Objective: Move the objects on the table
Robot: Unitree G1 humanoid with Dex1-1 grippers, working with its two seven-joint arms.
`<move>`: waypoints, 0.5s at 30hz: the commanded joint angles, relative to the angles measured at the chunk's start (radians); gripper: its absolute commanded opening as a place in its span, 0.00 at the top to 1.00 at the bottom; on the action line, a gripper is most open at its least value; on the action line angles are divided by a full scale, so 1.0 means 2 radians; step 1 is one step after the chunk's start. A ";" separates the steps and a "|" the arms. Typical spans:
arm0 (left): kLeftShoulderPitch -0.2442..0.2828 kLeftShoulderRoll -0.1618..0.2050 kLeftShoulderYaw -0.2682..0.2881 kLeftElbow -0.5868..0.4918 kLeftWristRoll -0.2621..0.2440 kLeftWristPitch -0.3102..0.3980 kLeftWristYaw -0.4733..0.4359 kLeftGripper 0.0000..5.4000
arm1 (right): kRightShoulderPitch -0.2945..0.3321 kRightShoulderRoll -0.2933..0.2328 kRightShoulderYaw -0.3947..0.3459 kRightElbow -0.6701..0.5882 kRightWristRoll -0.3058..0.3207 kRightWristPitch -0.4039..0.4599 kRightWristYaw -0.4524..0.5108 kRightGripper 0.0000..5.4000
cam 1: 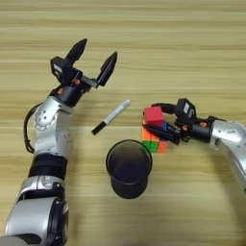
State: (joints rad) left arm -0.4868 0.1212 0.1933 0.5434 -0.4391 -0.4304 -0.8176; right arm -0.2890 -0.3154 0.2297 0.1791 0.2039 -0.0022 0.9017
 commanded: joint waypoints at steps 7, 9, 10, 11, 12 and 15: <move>0.002 0.002 0.001 0.007 0.000 -0.002 -0.002 0.00 | -0.007 -0.001 -0.002 -0.005 -0.002 0.000 0.003 0.43; 0.001 0.002 0.000 0.008 0.001 -0.002 -0.002 0.00 | -0.007 -0.002 -0.003 -0.007 -0.001 0.001 0.003 0.43; 0.001 0.003 0.000 0.008 0.001 -0.002 -0.002 0.00 | -0.007 -0.002 -0.003 -0.009 -0.001 0.001 0.003 0.43; 0.001 0.003 0.000 0.008 0.001 -0.002 -0.002 0.00 | -0.007 -0.003 -0.004 -0.011 0.000 0.002 0.003 0.43; 0.001 0.002 0.000 0.009 0.001 -0.002 -0.002 0.00 | -0.008 -0.003 -0.004 -0.012 0.001 0.002 0.003 0.43; 0.001 0.002 0.000 0.010 0.001 -0.002 -0.002 0.00 | -0.011 -0.002 -0.011 -0.018 0.005 -0.001 0.000 0.43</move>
State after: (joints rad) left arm -0.4865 0.1214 0.1933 0.5553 -0.4389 -0.4316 -0.8184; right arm -0.2890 -0.3161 0.2254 0.1628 0.2051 -0.0032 0.9021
